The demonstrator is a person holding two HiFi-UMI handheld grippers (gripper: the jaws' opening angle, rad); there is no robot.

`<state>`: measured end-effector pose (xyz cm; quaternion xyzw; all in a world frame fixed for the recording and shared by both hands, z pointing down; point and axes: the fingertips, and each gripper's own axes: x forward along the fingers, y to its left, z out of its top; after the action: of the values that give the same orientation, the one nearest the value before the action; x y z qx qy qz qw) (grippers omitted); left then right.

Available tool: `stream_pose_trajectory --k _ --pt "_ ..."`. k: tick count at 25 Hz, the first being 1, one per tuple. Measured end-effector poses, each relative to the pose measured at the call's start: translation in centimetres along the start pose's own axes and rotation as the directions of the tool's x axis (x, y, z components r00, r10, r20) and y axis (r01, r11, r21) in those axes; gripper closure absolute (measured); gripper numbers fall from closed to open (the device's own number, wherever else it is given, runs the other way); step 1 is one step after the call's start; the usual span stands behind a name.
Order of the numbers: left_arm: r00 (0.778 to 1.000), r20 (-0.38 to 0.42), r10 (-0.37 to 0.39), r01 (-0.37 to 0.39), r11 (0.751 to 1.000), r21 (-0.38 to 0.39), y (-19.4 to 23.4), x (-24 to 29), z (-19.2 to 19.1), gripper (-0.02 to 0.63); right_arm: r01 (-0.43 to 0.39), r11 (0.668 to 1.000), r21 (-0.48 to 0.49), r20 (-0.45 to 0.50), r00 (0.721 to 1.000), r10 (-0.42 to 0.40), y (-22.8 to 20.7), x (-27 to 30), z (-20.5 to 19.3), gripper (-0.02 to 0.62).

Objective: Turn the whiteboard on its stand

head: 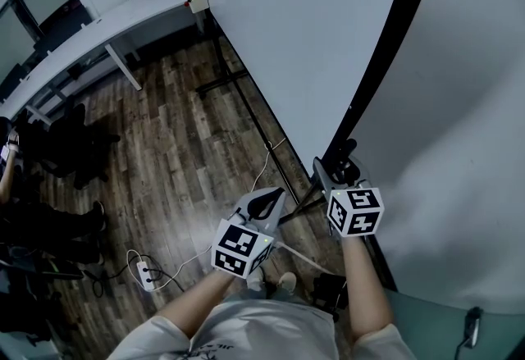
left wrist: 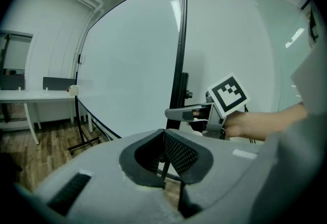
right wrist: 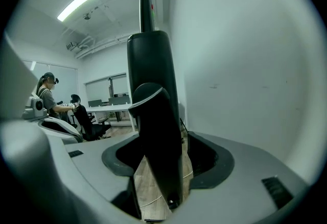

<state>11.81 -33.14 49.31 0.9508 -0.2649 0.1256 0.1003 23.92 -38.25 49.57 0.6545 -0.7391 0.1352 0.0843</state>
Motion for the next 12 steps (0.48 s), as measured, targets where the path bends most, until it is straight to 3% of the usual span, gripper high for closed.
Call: stream_pose_trajectory --k 7,12 --pt "1.000 -0.002 0.005 -0.005 1.000 -0.018 0.1 -1.1 0.6 0.595 0.011 1.000 -0.008 -0.001 1.000 -0.011 0.2 0.8 1.5 0.379" --pt "1.000 -0.008 0.009 -0.009 1.000 -0.017 -0.3 -0.8 -1.1 0.595 0.004 1.000 -0.004 0.008 1.000 -0.004 0.1 0.9 0.0 0.395"
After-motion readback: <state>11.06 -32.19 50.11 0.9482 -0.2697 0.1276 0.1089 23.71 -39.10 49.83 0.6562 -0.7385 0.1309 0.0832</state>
